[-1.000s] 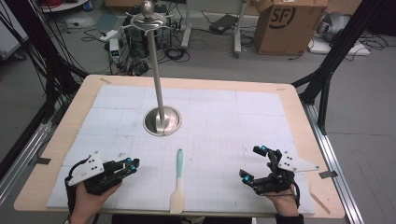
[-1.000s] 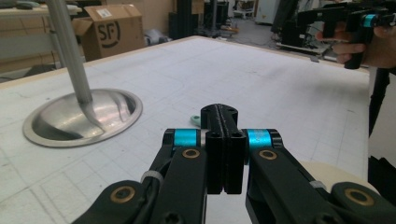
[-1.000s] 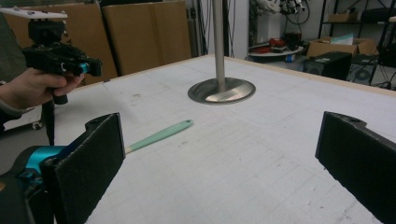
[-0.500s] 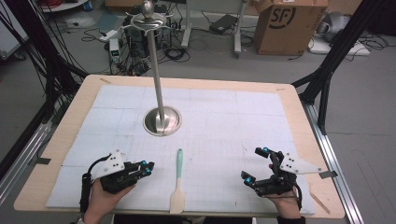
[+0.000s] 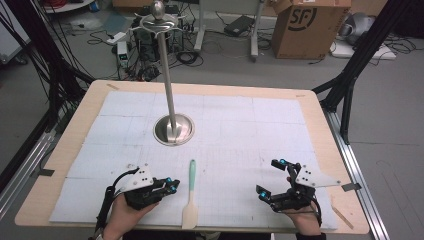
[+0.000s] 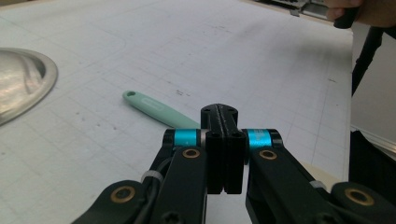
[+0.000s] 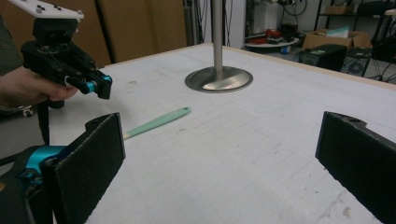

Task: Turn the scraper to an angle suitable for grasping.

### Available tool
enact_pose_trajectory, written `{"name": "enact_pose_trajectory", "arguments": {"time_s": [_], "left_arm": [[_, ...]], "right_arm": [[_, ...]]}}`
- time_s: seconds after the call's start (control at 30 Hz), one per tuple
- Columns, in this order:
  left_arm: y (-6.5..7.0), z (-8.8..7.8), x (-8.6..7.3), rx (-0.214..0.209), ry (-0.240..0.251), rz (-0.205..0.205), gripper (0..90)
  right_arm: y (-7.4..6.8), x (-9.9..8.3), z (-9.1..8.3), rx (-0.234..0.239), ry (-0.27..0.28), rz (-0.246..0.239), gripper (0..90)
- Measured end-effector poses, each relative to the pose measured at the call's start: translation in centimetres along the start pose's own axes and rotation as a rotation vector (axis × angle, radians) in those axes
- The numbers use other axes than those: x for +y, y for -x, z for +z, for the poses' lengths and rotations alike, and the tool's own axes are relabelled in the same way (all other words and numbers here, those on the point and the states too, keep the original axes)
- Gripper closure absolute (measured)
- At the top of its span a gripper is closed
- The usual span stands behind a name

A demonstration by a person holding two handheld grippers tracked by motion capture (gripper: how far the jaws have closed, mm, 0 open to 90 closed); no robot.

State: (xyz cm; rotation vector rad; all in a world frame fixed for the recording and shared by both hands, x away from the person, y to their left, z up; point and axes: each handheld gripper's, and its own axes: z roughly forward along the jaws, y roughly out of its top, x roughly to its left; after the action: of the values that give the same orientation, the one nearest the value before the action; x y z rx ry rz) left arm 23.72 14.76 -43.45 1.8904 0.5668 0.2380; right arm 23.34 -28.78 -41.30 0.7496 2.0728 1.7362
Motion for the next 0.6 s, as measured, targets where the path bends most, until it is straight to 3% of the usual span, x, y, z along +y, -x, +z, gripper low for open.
{"name": "enact_pose_trajectory", "arguments": {"time_s": [0.37,0.6], "left_arm": [[0.4,2.6,0.5,-0.061,-0.098,0.006,89.6],[0.8,3.9,0.9,-0.084,-0.122,0.026,89.6]], "right_arm": [[0.0,0.0,0.2,-0.022,-0.011,-0.026,0.3],[0.0,-0.1,0.1,-0.020,-0.018,-0.015,0.3]]}}
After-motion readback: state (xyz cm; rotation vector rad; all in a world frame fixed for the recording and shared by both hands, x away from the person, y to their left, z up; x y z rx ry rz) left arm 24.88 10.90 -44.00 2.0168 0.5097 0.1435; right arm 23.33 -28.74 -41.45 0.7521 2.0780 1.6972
